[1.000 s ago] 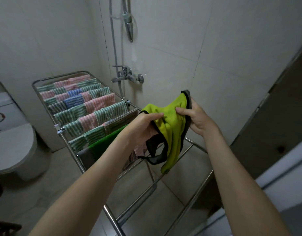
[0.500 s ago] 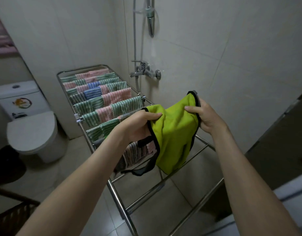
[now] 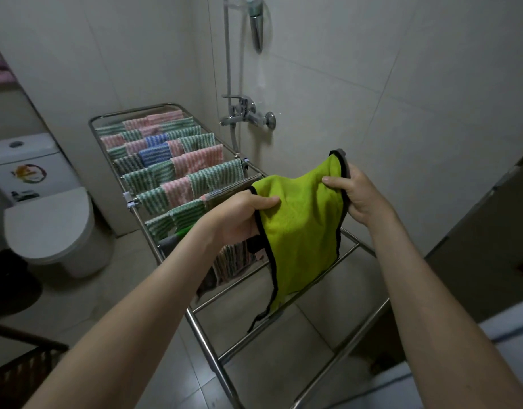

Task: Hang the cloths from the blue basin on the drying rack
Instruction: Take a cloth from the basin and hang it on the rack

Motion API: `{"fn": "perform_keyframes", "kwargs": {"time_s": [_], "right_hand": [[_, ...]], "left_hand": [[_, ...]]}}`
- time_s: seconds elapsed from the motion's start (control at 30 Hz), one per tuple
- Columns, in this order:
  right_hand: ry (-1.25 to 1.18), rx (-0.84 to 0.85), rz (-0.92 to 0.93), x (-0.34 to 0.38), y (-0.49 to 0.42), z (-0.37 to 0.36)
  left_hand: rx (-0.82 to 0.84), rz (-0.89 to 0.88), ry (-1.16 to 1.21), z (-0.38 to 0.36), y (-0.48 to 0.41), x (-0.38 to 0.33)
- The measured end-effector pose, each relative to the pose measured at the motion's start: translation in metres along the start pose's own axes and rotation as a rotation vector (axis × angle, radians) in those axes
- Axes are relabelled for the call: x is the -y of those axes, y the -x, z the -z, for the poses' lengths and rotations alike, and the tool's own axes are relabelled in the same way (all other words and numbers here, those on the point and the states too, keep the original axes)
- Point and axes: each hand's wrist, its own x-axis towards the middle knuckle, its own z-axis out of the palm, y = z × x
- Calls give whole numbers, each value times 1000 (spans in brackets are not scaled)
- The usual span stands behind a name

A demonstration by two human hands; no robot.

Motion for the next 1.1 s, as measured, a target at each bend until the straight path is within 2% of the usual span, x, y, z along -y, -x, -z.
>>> {"fn": "perform_keyframes", "kwargs": {"time_s": [0.23,0.6,0.83,0.97,1.1], "right_hand": [[15,55,-44,-16,-8,-17],[445,189,-458,-105,-5,-31],[489,212,-522,-130,-8,-57],[692,298,-500,-150,-17,-68],[832,336,-493,-166,-17,-81]], "left_hand": [[-88,49,-17,41,16,6],[-179,418,-54,107,46,65],[-396,552,-75,139,46,92],[-460,559,-238,155,45,100],[-443,614,-469,159,41,105]]}}
